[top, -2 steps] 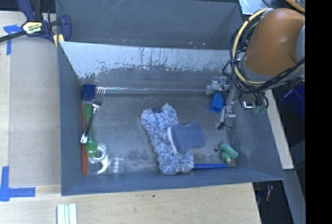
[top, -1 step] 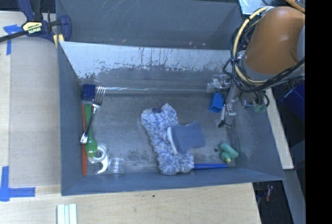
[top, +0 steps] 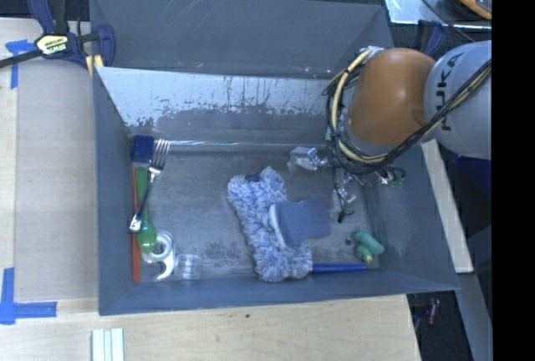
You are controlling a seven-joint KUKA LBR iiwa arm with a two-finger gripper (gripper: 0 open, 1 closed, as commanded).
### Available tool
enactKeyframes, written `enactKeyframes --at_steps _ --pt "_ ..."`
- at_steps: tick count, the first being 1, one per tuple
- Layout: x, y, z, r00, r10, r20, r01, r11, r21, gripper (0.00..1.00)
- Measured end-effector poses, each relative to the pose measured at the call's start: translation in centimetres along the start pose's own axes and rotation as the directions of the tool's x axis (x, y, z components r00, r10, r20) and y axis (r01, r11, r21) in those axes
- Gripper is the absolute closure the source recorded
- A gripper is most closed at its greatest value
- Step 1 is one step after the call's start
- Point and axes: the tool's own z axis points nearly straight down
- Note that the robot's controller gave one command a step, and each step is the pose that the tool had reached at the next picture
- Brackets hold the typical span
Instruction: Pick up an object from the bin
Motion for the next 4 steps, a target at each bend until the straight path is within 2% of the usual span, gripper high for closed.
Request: enactKeyframes --at_steps 1,2,3,4 --pt "0.1 0.6 -6.1 0.988 0.156 0.006 -0.156 0.988 0.004 0.0" --pt "1.2 9.6 -2.8 0.957 -0.29 0.001 0.29 0.957 -0.006 0.0" --pt "-2.6 5.4 0.0 0.989 -0.151 0.009 0.15 0.989 0.008 0.0" --pt "-3.8 19.6 -0.2 0.821 -0.571 0.011 0.571 0.821 0.014 1.0"
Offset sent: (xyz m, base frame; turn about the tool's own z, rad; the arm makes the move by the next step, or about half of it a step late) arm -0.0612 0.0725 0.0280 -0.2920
